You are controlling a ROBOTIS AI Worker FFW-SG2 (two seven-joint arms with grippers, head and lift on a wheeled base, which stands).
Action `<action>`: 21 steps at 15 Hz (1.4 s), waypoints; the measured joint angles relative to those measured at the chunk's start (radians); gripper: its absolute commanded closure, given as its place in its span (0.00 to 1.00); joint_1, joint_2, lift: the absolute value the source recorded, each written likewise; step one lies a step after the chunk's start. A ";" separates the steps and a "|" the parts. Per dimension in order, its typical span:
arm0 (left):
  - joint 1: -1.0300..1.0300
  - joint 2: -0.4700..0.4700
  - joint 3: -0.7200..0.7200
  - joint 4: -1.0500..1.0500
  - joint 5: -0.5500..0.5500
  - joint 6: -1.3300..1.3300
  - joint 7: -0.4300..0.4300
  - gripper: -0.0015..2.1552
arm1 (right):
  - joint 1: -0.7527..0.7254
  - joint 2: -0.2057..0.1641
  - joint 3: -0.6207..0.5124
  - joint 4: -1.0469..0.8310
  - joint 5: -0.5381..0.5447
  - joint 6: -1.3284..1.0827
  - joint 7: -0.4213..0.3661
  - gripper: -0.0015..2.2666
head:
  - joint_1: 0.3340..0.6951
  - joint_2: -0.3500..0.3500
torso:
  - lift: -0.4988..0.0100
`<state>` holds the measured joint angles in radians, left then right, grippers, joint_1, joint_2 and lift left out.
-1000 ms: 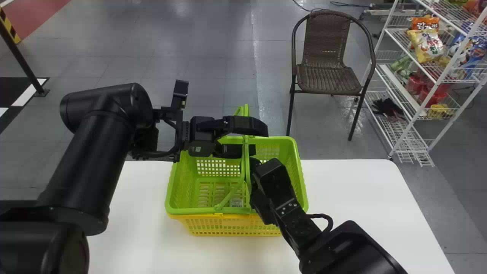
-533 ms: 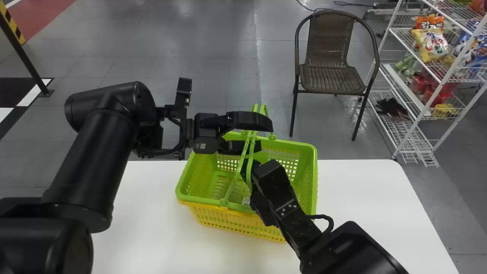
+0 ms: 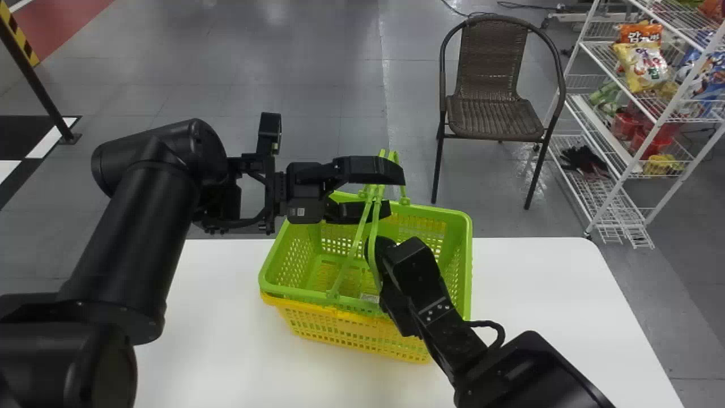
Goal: Grasp handle with right gripper to insert into left gripper then lift and swing left to center
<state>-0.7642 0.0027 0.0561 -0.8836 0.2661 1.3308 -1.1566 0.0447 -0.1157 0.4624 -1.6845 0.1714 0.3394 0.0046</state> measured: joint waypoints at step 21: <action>-0.132 0.032 0.138 -0.002 0.063 0.229 0.016 0.05 | 0.502 -0.072 -0.476 -0.317 -0.232 -0.392 0.028 0.90 | 1.00 0.18 | 0.98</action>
<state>-0.8958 0.0343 0.1942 -0.8853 0.3290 1.5596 -1.1404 0.5462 -0.1877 -0.0137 -2.0016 -0.0604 -0.0528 0.0330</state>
